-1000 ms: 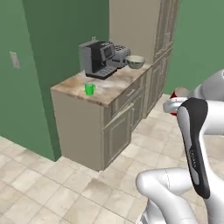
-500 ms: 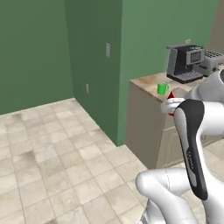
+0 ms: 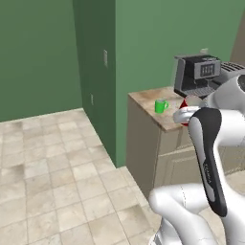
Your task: Clear the mugs and bowl far away from the sink.
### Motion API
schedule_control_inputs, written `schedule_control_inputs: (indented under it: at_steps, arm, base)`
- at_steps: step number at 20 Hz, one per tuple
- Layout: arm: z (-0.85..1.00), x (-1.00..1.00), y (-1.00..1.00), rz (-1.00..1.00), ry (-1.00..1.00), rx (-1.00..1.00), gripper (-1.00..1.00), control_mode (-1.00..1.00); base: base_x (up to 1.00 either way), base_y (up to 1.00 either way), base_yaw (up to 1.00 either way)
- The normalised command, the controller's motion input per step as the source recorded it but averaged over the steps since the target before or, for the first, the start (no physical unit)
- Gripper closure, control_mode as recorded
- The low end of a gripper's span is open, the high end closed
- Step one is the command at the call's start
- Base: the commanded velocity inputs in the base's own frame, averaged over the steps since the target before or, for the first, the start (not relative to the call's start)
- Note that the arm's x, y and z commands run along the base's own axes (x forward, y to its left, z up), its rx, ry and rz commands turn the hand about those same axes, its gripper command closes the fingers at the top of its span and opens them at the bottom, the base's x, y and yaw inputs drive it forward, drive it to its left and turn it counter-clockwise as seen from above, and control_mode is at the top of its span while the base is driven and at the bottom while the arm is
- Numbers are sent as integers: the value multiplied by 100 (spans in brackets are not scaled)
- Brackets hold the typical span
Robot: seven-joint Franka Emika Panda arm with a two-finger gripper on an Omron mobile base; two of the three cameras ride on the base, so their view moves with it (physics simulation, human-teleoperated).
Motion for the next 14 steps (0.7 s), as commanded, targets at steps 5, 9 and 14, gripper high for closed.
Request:
schedule_control_inputs:
  at_steps: [5,9,14]
  arm:
    - [0,0,0,0,0,0,100,100]
    - [0,0,0,0,0,0,100,100]
    - [0,0,0,0,0,0,100,100]
  base:
    - [21,-88,9]
    - [33,-57,0]
    - [22,-74,0]
